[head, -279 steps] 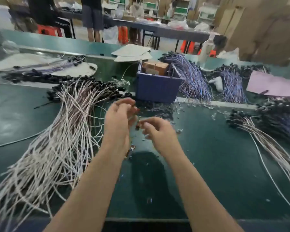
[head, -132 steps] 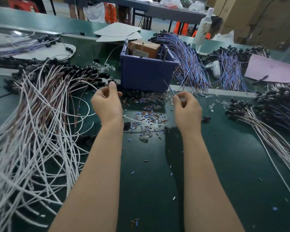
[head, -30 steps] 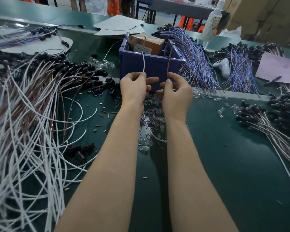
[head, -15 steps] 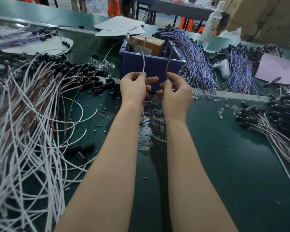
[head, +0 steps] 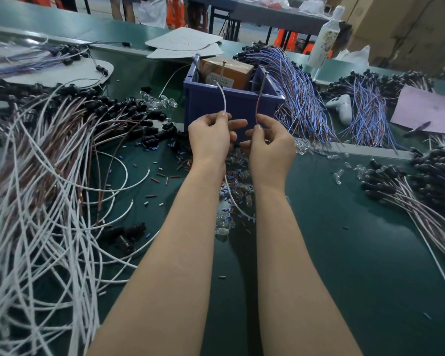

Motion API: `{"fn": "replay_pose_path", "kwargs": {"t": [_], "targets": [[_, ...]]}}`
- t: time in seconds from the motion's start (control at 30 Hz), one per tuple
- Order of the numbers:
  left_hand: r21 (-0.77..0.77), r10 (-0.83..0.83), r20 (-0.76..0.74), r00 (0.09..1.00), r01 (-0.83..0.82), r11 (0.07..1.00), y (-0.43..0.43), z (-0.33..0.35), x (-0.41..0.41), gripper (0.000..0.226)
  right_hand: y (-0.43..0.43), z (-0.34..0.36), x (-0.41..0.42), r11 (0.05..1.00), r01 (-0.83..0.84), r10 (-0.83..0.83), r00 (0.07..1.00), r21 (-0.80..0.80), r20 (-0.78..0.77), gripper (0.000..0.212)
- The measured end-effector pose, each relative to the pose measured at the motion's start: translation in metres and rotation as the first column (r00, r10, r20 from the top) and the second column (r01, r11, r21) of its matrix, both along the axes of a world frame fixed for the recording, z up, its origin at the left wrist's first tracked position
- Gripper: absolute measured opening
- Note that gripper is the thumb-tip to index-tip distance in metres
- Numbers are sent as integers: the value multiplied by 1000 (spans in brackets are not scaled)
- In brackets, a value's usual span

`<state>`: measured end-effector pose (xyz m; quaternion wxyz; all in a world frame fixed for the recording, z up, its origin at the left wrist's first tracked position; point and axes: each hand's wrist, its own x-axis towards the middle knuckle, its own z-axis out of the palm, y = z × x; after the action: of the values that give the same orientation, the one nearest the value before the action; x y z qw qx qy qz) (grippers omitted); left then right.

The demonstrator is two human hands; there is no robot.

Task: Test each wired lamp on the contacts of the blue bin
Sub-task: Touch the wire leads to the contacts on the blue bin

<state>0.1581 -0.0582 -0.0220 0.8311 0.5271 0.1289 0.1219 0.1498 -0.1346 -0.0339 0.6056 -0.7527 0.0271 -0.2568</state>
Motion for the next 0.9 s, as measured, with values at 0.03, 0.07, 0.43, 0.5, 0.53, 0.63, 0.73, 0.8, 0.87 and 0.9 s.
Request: {"fn": "replay_pose_path", "kwargs": {"t": [0.03, 0.07, 0.43, 0.5, 0.53, 0.63, 0.73, 0.8, 0.87, 0.9], "targets": [[7, -1, 2, 1000, 1, 1000, -1, 0, 0, 18, 0, 0, 0, 1000, -1, 1, 1000, 7, -1, 24], [15, -2, 3, 1000, 2, 1000, -1, 0, 0, 19, 0, 0, 0, 1000, -2, 2, 1000, 14, -1, 24], [26, -22, 2, 1000, 22, 999, 0, 1, -1, 18, 0, 0, -1, 1000, -3, 3, 1000, 6, 0, 24], [25, -28, -2, 1000, 28, 999, 1, 1, -2, 18, 0, 0, 0, 1000, -2, 2, 1000, 9, 0, 24], [26, -30, -5, 1000, 30, 999, 1, 2, -2, 18, 0, 0, -1, 1000, -2, 2, 1000, 7, -1, 24], [25, -31, -11, 999, 32, 999, 1, 3, -2, 18, 0, 0, -1, 1000, 0, -1, 1000, -5, -2, 24], [14, -34, -10, 999, 34, 999, 0, 4, -3, 18, 0, 1, -1, 1000, 6, -6, 1000, -12, -7, 24], [13, -35, -13, 999, 36, 999, 0, 3, -3, 18, 0, 1, -1, 1000, 1, -1, 1000, -6, -11, 24], [17, -36, -17, 999, 37, 999, 2, 3, -2, 17, -1, 0, 0, 1000, -13, 13, 1000, -7, -16, 24], [19, -35, -20, 999, 36, 999, 2, 3, -2, 17, -2, 0, 1, 1000, -21, 21, 1000, -13, -18, 24]]}}
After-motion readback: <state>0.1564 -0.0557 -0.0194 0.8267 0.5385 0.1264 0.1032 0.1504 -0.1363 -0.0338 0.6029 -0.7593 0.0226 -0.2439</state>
